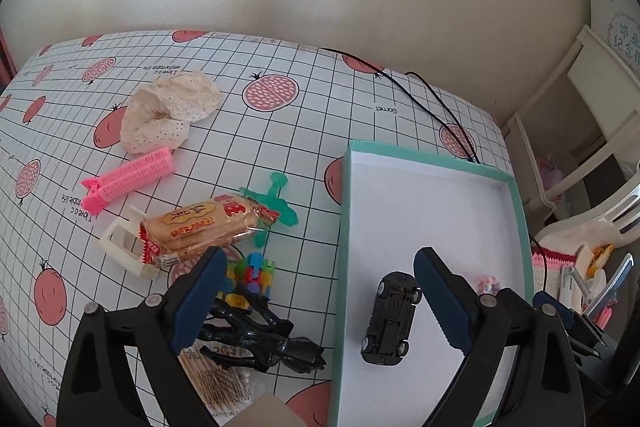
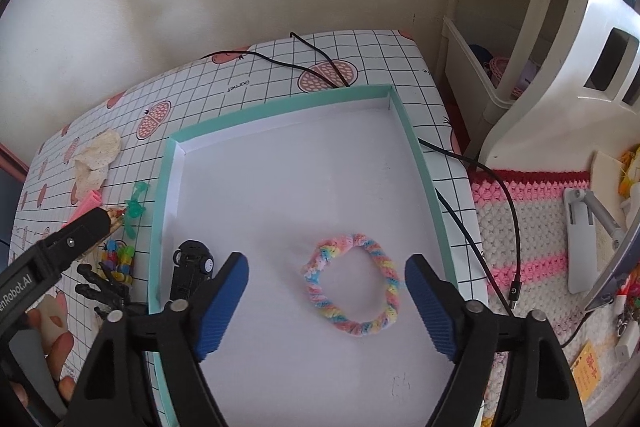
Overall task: Organize objects
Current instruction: 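Withdraw both tools from the tray back toward the remaining objects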
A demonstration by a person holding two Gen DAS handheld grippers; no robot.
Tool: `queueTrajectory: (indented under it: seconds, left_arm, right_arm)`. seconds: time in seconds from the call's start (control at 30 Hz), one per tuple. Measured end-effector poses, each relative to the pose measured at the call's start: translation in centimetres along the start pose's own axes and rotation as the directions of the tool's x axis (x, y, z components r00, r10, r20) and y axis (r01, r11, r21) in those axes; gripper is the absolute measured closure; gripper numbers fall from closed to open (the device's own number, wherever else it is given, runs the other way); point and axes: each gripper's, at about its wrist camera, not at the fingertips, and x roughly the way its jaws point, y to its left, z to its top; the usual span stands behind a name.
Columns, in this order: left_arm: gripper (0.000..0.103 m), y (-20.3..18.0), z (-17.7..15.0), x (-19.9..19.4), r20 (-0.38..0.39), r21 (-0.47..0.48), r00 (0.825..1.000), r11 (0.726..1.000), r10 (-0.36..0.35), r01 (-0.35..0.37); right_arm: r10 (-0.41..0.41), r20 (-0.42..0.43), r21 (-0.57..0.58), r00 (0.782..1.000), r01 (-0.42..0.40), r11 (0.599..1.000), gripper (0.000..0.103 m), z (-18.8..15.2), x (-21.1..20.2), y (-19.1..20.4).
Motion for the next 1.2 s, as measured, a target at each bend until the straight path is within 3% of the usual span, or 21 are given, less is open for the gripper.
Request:
queueTrajectory:
  seconds: [0.1,0.17,0.67,1.2]
  left_arm:
    - [0.008,0.2,0.2,-0.3,0.012,0.0,1.0,1.0,0.001,-0.001]
    - [0.008,0.4,0.4,-0.5,0.025,0.001,1.0,1.0,-0.01,0.01]
    - [0.008,3.7,2.1,-3.2,0.068,0.009,0.998,1.0,-0.011,0.01]
    - [0.008,11.7,3.7,-6.2,0.131,-0.088,0.99,0.995,0.049,-0.038]
  right_arm:
    - [-0.001,0.007,-0.005,1.0,0.002,1.0,0.003,0.0,0.0,0.3]
    - [0.0,0.01,-0.005,1.0,0.0,1.0,0.0,0.0,-0.1,0.5]
    - [0.029,0.036,-0.029,0.999,-0.028,0.999,0.0,0.7,-1.3,4.1]
    - [0.168,-0.029,-0.221,0.985,-0.17,0.96,0.0,0.1,-0.9,15.6]
